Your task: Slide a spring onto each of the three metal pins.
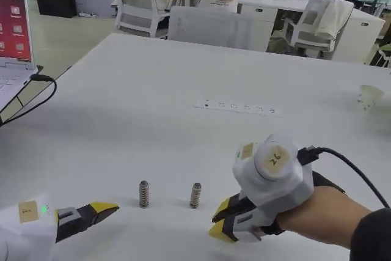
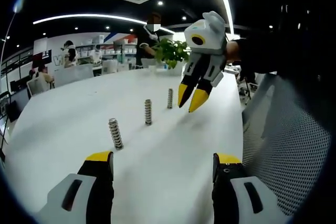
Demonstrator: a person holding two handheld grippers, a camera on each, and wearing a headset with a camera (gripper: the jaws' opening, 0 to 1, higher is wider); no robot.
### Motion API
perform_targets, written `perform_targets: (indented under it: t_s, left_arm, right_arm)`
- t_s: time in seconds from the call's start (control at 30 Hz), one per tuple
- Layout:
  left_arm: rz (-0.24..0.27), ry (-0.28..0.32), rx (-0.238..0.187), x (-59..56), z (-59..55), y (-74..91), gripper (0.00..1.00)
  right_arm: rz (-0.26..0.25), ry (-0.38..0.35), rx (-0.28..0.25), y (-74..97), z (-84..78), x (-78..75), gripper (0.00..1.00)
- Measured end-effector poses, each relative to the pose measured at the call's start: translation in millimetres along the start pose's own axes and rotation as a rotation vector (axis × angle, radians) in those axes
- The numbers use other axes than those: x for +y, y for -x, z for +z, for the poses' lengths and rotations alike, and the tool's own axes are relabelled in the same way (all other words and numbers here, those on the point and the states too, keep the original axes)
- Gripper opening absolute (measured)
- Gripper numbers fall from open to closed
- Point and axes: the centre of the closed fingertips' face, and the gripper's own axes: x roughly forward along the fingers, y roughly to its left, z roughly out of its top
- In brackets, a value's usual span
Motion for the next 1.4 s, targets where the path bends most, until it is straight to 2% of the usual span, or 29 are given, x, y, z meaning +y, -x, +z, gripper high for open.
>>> perform_targets:
  t_s: [0.33,1.03,1.4]
  left_arm:
    - [0.005,0.014,-0.005,-0.6,0.7,1.7,0.74]
    - [0.015,0.039,-0.007,-1.1,1.3,4.5,0.77]
    - [0.020,0.052,-0.009,-2.6,2.9,5.9,0.79]
  right_arm:
    - [-0.005,-0.047,-0.025,8.4,-13.3,3.6,0.23]
    - [-0.063,-0.129,-0.073,34.2,-40.6,-6.4,0.38]
    - [-0.104,-0.185,-0.137,43.9,-57.0,-14.6,0.48]
